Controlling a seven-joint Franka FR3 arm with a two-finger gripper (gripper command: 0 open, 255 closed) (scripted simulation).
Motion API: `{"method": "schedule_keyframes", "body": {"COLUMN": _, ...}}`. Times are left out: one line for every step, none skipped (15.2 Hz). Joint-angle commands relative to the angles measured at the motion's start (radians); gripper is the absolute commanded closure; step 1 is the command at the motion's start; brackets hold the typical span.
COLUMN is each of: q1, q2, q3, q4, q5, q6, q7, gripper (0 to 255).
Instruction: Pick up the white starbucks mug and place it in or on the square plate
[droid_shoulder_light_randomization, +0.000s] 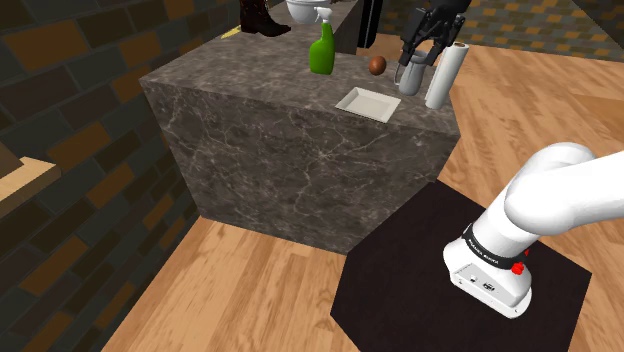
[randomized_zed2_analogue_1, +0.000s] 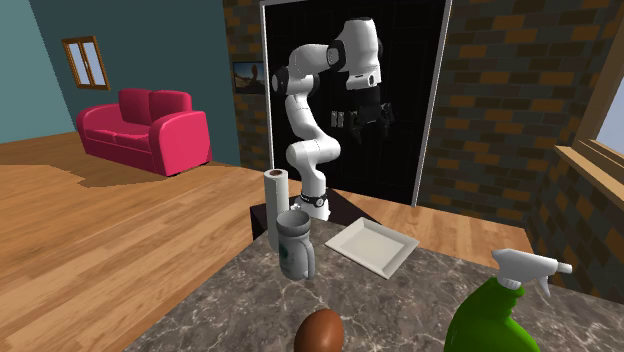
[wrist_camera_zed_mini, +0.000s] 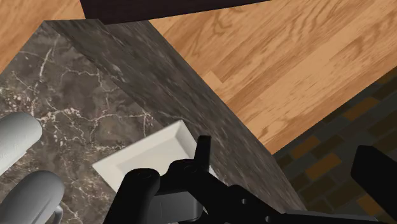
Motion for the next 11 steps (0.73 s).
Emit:
{"method": "schedule_keyframes", "body": {"q1": 0.0, "q2": 0.0, "q3": 0.0, "q4": 0.0, "q5": 0.0, "q6": 0.0, "q7": 0.0, "gripper": 0}}
{"method": "schedule_keyframes", "body": {"q1": -0.006, "q2": 0.022, "q3": -0.018, "q4": 0.008, "q5": -0.011, "q6": 0.008, "q7": -0.021, "gripper": 0}}
{"method": "schedule_keyframes", "body": {"q1": -0.011, "q2": 0.044, "q3": -0.036, "q4": 0.017, "q5": -0.022, "q6": 0.016, "q7": -0.042, "gripper": 0}}
{"method": "schedule_keyframes", "body": {"q1": -0.016, "q2": 0.067, "q3": -0.054, "q4": 0.027, "q5": -0.032, "q6": 0.024, "q7": -0.063, "gripper": 0}}
{"method": "schedule_keyframes", "body": {"q1": -0.021, "q2": 0.092, "q3": -0.071, "q4": 0.038, "q5": -0.041, "q6": 0.032, "q7": -0.083, "gripper": 0}}
{"method": "schedule_keyframes", "body": {"q1": -0.026, "q2": 0.116, "q3": -0.089, "q4": 0.05, "q5": -0.05, "q6": 0.04, "q7": -0.104, "gripper": 0}}
{"method": "schedule_keyframes", "body": {"q1": -0.03, "q2": 0.142, "q3": -0.106, "q4": 0.064, "q5": -0.058, "q6": 0.047, "q7": -0.124, "gripper": 0}}
{"method": "schedule_keyframes", "body": {"q1": -0.034, "q2": 0.168, "q3": -0.123, "q4": 0.078, "q5": -0.065, "q6": 0.054, "q7": -0.144, "gripper": 0}}
{"method": "schedule_keyframes", "body": {"q1": -0.038, "q2": 0.196, "q3": -0.14, "q4": 0.094, "q5": -0.072, "q6": 0.061, "q7": -0.165, "gripper": 0}}
{"method": "schedule_keyframes", "body": {"q1": -0.041, "q2": 0.223, "q3": -0.157, "q4": 0.111, "q5": -0.077, "q6": 0.067, "q7": -0.185, "gripper": 0}}
{"method": "schedule_keyframes", "body": {"q1": -0.045, "q2": 0.252, "q3": -0.174, "q4": 0.129, "q5": -0.082, "q6": 0.074, "q7": -0.205, "gripper": 0}}
